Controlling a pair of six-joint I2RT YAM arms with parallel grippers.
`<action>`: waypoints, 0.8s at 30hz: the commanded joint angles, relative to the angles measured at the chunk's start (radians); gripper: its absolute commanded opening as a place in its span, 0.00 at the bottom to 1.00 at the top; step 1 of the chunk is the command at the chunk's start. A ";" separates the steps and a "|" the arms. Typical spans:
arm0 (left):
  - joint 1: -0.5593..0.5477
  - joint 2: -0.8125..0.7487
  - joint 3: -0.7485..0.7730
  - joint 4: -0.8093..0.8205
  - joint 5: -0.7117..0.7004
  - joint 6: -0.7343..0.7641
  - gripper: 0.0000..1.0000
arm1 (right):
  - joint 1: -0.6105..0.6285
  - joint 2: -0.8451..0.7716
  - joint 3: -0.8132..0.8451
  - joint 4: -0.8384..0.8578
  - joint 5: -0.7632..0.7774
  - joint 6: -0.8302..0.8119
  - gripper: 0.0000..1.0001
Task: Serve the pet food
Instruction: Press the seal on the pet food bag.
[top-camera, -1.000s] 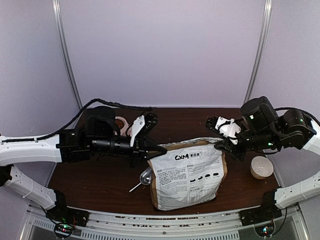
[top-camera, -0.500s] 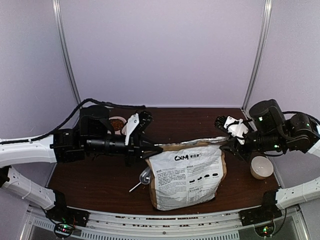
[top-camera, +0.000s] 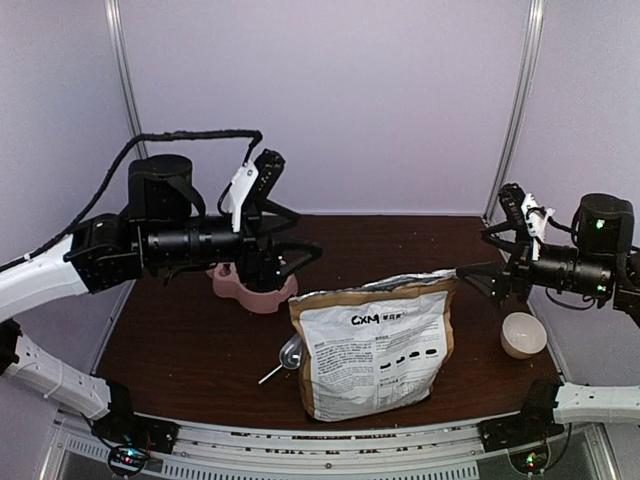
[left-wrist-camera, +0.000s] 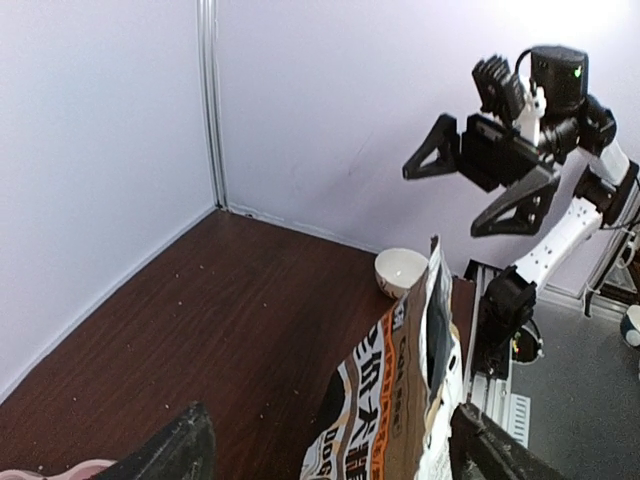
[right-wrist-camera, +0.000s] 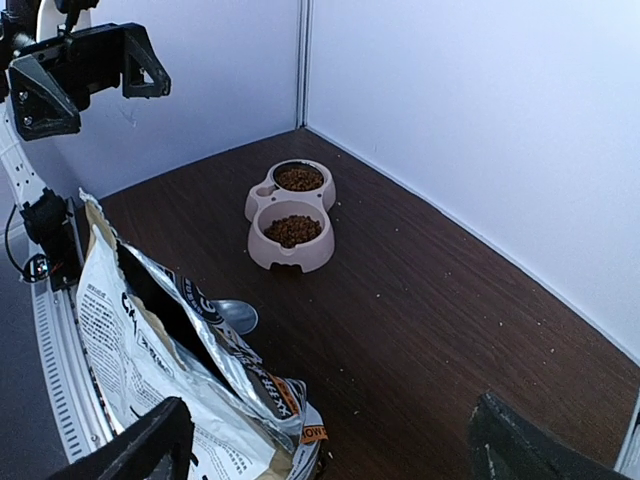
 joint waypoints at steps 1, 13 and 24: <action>-0.029 0.088 0.171 -0.099 -0.034 0.008 0.83 | -0.120 -0.030 -0.078 0.141 -0.297 0.036 0.97; -0.129 0.517 0.712 -0.504 -0.017 0.050 0.78 | -0.374 -0.090 -0.340 0.499 -0.740 0.125 0.92; -0.138 0.611 0.791 -0.527 0.046 0.033 0.78 | -0.374 -0.043 -0.413 0.575 -0.772 0.150 0.61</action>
